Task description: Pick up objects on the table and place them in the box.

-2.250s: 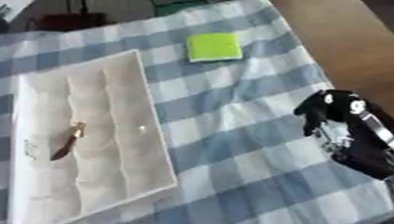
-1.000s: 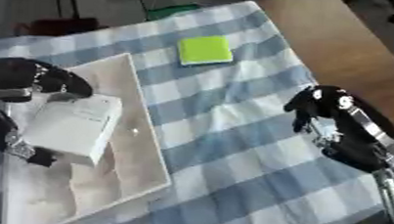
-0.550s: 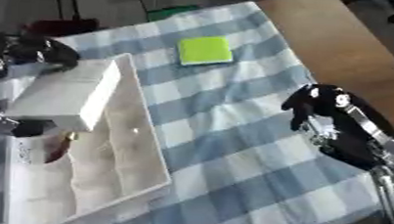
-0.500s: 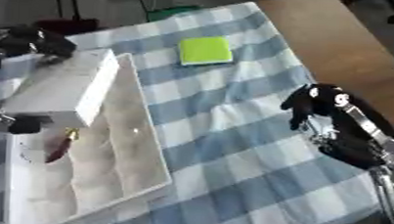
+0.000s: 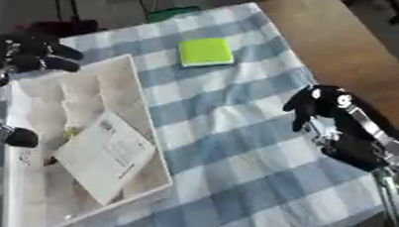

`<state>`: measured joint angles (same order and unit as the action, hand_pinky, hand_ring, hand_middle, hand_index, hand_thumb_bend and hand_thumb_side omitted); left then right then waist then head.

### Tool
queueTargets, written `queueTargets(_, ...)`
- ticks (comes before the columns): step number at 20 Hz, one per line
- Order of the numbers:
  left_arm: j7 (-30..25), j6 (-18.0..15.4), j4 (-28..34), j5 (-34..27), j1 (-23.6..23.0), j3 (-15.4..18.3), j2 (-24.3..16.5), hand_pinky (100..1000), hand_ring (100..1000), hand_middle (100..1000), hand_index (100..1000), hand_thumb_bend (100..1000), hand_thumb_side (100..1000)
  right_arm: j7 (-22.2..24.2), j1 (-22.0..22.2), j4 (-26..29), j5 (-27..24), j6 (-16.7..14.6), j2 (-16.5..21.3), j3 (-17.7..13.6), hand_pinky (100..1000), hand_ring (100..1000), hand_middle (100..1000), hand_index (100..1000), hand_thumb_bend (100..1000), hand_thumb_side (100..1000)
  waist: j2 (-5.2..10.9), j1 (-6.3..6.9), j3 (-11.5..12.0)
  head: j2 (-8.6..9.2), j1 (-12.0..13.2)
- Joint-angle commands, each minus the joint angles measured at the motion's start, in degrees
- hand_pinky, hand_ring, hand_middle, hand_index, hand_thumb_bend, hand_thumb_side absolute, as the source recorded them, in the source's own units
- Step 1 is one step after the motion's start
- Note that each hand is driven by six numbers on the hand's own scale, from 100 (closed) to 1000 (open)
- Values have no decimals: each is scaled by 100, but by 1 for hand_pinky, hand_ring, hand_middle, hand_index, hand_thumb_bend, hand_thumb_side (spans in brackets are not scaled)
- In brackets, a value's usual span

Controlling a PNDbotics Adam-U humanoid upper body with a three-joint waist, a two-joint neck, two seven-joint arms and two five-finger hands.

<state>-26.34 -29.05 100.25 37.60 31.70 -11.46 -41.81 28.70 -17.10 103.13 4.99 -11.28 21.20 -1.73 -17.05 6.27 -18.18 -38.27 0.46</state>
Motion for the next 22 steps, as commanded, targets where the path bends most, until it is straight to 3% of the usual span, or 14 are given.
queueTargets(1, 127, -82, 11, 161, 79, 28, -165, 982, 894, 917, 942, 681, 1000, 3, -37, 58, -27, -6, 58, -27, 542, 461, 606, 671, 100, 621, 133, -33, -2, 7, -7)
queueTargets(5, 240, -36, 15, 4, 22, 85, -125, 959, 879, 911, 940, 630, 1000, 2, -36, 57, -30, -4, 57, -30, 542, 461, 606, 670, 100, 620, 144, -39, 4, 10, -12)
queueTargets(6, 320, 4, 24, -161, -33, 127, -70, 864, 827, 893, 933, 533, 1000, -2, -33, 57, -30, -7, 56, -34, 542, 461, 606, 671, 100, 618, 146, -55, 17, 8, -12)
queueTargets(7, 388, 27, 47, -401, -94, 154, -39, 806, 794, 882, 929, 491, 969, -7, -30, 55, -34, -8, 56, -36, 542, 461, 606, 672, 100, 617, 149, -66, 27, 4, -11)
queueTargets(10, 563, 194, 180, -1336, -320, 341, 61, 737, 755, 869, 928, 452, 928, -24, -18, 53, -53, -11, 58, -45, 542, 461, 606, 672, 100, 615, 165, -105, 67, -12, -12)
queueTargets(12, 758, 402, 279, -2013, -496, 544, 216, 608, 678, 851, 936, 379, 840, -35, -5, 50, -62, -14, 56, -53, 543, 462, 606, 674, 100, 614, 174, -137, 108, -28, -25)
queueTargets(13, 926, 532, 342, -2430, -600, 651, 284, 592, 669, 851, 939, 333, 995, -41, 3, 49, -65, -16, 56, -57, 543, 462, 606, 674, 100, 625, 180, -151, 126, -37, -29)
queueTargets(14, 1055, 651, 408, -2786, -692, 743, 338, 587, 666, 851, 940, 365, 827, -47, 12, 46, -68, -18, 55, -61, 543, 462, 606, 674, 100, 613, 189, -168, 147, -49, -37)
queueTargets(18, 1515, 1106, 636, -3853, -1203, 1197, 783, 538, 646, 855, 941, 336, 833, -76, 62, 33, -85, -29, 50, -77, 544, 462, 607, 676, 100, 610, 232, -285, 359, -131, -47)
queueTargets(22, 1714, 1373, 939, -4305, -1672, 1546, 1206, 532, 646, 858, 944, 340, 843, -88, 90, 21, -102, -46, 53, -80, 544, 462, 607, 678, 100, 607, 264, -368, 544, -230, -45)
